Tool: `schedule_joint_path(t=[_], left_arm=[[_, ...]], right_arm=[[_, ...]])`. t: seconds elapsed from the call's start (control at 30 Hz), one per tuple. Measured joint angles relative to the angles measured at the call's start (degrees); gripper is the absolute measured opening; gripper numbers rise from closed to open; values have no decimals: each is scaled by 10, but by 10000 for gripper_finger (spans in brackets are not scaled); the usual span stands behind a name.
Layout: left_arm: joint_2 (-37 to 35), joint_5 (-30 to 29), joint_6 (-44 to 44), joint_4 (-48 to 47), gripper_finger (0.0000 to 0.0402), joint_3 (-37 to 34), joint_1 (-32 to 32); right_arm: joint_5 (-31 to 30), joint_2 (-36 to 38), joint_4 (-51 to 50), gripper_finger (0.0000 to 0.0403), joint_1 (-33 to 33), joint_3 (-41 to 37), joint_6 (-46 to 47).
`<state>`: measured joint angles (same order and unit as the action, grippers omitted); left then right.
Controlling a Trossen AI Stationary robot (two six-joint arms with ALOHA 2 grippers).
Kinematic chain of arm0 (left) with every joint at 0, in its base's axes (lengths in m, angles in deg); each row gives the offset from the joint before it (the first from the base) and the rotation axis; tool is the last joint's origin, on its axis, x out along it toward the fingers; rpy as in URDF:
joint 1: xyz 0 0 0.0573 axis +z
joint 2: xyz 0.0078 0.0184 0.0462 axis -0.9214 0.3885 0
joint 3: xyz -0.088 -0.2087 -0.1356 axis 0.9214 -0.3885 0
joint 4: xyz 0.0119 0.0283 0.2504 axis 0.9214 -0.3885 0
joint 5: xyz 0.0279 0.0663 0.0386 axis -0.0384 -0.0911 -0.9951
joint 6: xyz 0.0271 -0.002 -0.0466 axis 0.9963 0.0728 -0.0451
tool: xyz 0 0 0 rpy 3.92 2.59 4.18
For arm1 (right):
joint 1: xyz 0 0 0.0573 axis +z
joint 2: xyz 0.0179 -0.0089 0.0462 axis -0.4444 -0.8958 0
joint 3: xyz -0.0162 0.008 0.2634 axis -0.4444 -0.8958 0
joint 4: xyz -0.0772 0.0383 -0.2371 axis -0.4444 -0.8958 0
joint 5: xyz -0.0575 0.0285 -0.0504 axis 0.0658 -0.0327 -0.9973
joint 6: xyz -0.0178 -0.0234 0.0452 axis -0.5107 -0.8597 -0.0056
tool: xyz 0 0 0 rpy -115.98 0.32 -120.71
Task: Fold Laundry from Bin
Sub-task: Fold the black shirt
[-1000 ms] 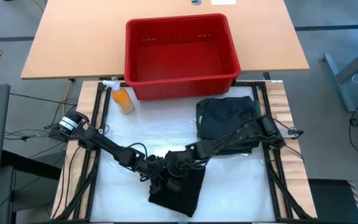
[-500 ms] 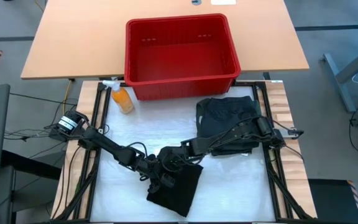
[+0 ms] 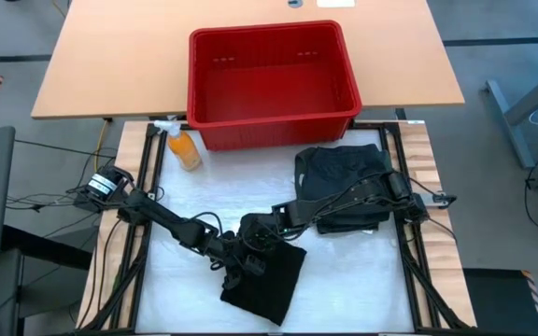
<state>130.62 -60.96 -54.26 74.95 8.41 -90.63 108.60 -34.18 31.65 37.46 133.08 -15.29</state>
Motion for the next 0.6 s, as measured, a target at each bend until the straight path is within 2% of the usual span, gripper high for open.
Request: schedule_joint_path(t=[0.2, 0.33, 0.47, 0.6], left_arm=[[0, 8, 7, -10, 0, 0, 5], [0, 9, 12, -12, 0, 0, 5], [0, 9, 13, -19, 0, 0, 5], [0, 11, 16, -20, 0, 0, 5]], right_arm=[[54, 3, -9, 176, -16, 0, 23], [40, 25, -76, 199, -26, 0, 33], [-36, 80, -160, 200, -16, 0, 12], [-190, 140, -239, 193, 54, 0, 11]])
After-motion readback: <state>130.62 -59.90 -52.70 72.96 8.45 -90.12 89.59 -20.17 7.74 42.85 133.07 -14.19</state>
